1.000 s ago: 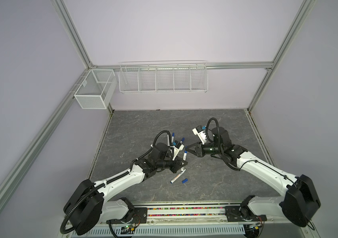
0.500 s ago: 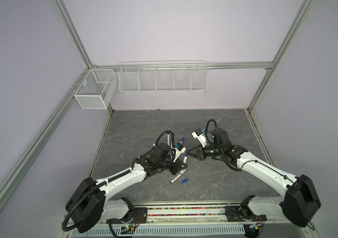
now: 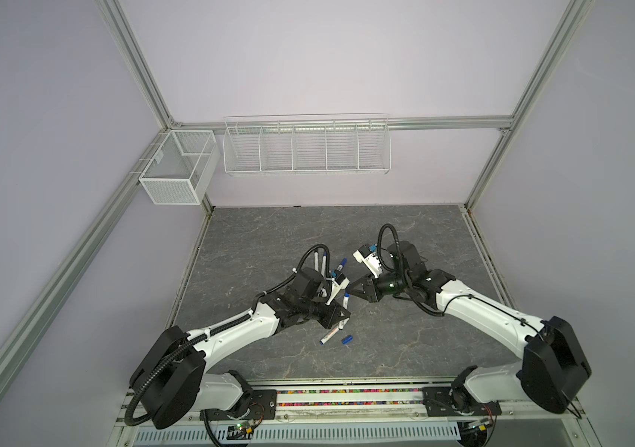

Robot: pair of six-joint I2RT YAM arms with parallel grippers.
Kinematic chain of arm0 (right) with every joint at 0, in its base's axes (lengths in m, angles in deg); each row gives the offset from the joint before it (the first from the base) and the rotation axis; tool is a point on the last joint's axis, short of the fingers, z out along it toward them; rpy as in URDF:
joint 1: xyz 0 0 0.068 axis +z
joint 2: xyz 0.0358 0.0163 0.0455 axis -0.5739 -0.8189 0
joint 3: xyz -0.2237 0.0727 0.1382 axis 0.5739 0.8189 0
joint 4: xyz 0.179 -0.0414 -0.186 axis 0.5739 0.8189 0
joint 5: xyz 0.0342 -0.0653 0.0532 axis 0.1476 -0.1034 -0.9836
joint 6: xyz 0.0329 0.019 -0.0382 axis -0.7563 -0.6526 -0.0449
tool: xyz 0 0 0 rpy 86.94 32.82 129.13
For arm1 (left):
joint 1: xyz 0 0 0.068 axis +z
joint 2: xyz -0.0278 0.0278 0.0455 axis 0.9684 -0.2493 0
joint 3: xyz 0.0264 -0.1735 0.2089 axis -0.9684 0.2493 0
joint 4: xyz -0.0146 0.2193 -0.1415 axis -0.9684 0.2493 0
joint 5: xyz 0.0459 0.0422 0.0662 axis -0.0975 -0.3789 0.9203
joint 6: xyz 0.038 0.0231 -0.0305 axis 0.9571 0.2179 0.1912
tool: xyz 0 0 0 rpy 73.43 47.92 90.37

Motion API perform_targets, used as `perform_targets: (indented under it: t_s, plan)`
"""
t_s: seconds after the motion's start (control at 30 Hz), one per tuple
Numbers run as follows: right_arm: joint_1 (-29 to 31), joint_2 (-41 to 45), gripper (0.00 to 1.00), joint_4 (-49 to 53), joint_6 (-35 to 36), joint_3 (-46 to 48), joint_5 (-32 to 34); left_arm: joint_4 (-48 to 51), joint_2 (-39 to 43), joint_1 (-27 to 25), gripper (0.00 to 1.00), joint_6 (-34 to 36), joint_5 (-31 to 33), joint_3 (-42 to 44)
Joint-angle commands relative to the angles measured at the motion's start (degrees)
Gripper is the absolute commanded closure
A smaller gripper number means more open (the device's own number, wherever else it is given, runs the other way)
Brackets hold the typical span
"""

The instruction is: Insert the pens into the pen caps

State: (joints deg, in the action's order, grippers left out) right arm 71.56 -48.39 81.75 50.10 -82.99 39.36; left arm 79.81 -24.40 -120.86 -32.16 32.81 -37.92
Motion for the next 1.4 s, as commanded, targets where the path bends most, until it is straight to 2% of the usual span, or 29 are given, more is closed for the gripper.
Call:
perform_targets:
  t_s: [0.0, 0.23, 0.57, 0.63, 0.77, 0.83, 1.07, 1.37]
  plan:
    - [5.44, -2.56, 0.94, 14.69, 0.3, 5.04, -14.08, -22.64, 0.49, 4.61, 1.0, -5.18, 5.78, -6.81]
    - [2.57, -0.73, 0.94, 9.6, -3.44, 6.18, -11.41, -19.33, -1.14, 5.53, 1.0, -3.96, 5.03, -7.42]
    - [-6.98, 3.77, 0.93, 3.55, -9.75, 5.16, -5.29, -13.94, -1.62, 5.31, 1.0, -4.51, 6.78, -4.14]
    - [-8.1, 3.8, 0.88, 2.89, -10.42, 4.6, -5.0, -13.92, -1.9, 5.31, 1.0, -4.96, 7.12, -3.83]
    - [-10.29, 4.09, 0.56, 1.71, -12.68, 3.38, -2.27, -12.56, -4.04, 5.31, 1.0, -5.59, 8.88, -4.98]
    - [-11.62, 5.04, 0.51, 0.87, -14.14, 3.57, -0.47, -11.02, -6.33, 5.31, 1.0, -5.35, 9.49, -6.77]
    - [-17.25, 6.94, 0.51, -0.35, -17.19, 8.17, 3.62, 1.29, -17.48, 5.4, 1.0, -2.89, 14.73, -18.75]
    - [-17.97, 8.36, 0.52, 4.19, -14.56, 10.93, 5.11, 6.03, -29.15, 5.4, 1.0, -2.54, 18.02, -26.14]
